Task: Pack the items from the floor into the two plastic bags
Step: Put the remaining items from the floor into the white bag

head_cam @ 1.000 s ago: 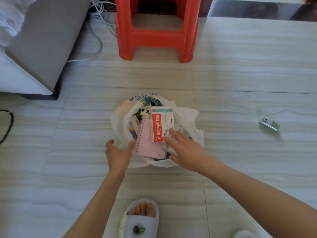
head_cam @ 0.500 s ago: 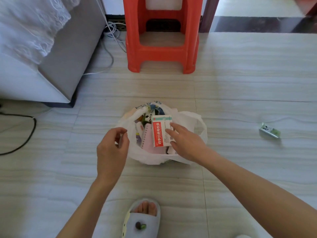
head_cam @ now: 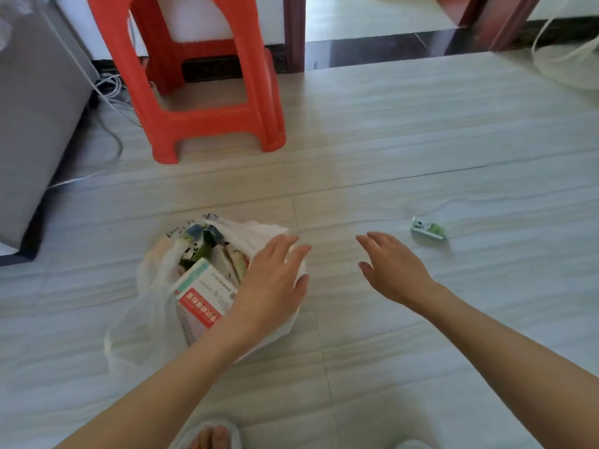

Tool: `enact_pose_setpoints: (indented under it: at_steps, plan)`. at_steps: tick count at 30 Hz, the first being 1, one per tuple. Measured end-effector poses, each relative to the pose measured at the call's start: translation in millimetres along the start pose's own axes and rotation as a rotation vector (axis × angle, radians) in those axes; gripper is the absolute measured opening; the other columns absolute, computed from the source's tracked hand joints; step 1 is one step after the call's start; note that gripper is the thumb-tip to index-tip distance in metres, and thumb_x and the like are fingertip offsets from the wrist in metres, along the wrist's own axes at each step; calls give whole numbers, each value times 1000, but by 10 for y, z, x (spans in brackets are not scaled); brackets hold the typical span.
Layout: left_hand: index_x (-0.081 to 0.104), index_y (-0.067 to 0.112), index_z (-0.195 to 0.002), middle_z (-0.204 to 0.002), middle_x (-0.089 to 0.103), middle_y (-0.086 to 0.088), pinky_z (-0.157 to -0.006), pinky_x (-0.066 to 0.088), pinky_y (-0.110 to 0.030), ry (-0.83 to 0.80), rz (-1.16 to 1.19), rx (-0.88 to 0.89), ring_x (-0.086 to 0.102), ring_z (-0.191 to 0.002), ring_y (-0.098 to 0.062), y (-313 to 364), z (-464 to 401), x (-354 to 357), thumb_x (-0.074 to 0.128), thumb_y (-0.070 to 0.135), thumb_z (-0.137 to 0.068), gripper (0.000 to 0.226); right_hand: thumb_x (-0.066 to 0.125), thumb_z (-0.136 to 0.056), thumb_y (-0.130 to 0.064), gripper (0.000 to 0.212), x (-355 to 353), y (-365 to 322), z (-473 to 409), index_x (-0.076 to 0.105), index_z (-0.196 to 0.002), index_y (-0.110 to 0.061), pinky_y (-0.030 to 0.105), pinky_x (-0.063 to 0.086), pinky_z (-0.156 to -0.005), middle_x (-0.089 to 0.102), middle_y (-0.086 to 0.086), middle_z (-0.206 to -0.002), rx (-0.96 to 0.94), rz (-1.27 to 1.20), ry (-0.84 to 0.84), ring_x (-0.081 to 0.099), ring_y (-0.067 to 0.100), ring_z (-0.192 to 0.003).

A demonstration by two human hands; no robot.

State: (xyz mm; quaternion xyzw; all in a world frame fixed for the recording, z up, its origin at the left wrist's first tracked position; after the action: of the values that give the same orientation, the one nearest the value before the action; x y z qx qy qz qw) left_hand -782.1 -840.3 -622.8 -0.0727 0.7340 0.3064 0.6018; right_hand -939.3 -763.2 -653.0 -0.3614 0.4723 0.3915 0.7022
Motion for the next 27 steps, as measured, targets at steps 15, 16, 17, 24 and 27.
enact_pose_setpoints:
  at_steps: [15, 16, 17, 24, 27]
  plan:
    - [-11, 29, -146, -151, -29, -10, -111, 2, -57, -862, -245, 55, -21, -139, -37, 136, -872, 2457, 67, 34, -80, 102, 46, -93, -26, 60, 866, 2092, -802, 20, -144, -7, 37, 19, -115, 23, 13, -152, 427, -151, -89, 19, 29, -140]
    - [-12, 31, -145, -150, -30, -9, -110, 3, -58, -864, -246, 59, -22, -138, -37, 135, -905, 2471, 69, 35, -77, 106, 46, -93, -26, 62, 897, 2124, -880, 18, -145, -8, 37, 17, -115, 20, 13, -153, 428, -147, -73, 17, 29, -141]
    - [-13, 32, -145, -150, -30, -9, -110, 3, -59, -862, -248, 60, -22, -138, -37, 134, -930, 2482, 70, 36, -76, 108, 46, -93, -26, 64, 935, 2158, -949, 16, -146, -10, 38, 16, -116, 15, 13, -154, 433, -140, -68, 13, 29, -142]
    - [-13, 34, -144, -150, -31, -8, -110, 2, -59, -852, -237, 57, -23, -138, -36, 118, -959, 2521, 72, 36, -74, 111, 48, -93, -25, 53, 1003, 2221, -1124, 27, -138, -7, 44, 36, -97, 35, 18, -137, 494, 26, -27, 32, 35, -126]
    - [-14, 34, -144, -150, -31, -8, -111, 4, -58, -864, -249, 66, -22, -139, -36, 127, -980, 2517, 71, 38, -74, 110, 49, -91, -18, 40, 1110, 2101, -994, 37, -126, -5, 42, 39, -91, 43, 16, -128, 491, 20, -30, 40, 33, -120]
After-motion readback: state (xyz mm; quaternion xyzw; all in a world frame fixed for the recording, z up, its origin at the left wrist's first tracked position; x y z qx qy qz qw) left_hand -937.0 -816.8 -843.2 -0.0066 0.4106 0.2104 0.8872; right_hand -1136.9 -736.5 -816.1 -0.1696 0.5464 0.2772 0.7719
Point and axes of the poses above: each hand's wrist, its own z-axis away from the middle knuckle, its own x-axis out of the palm, y = z × x, the point moved 7 cm from there along -z, towards the middle knuckle
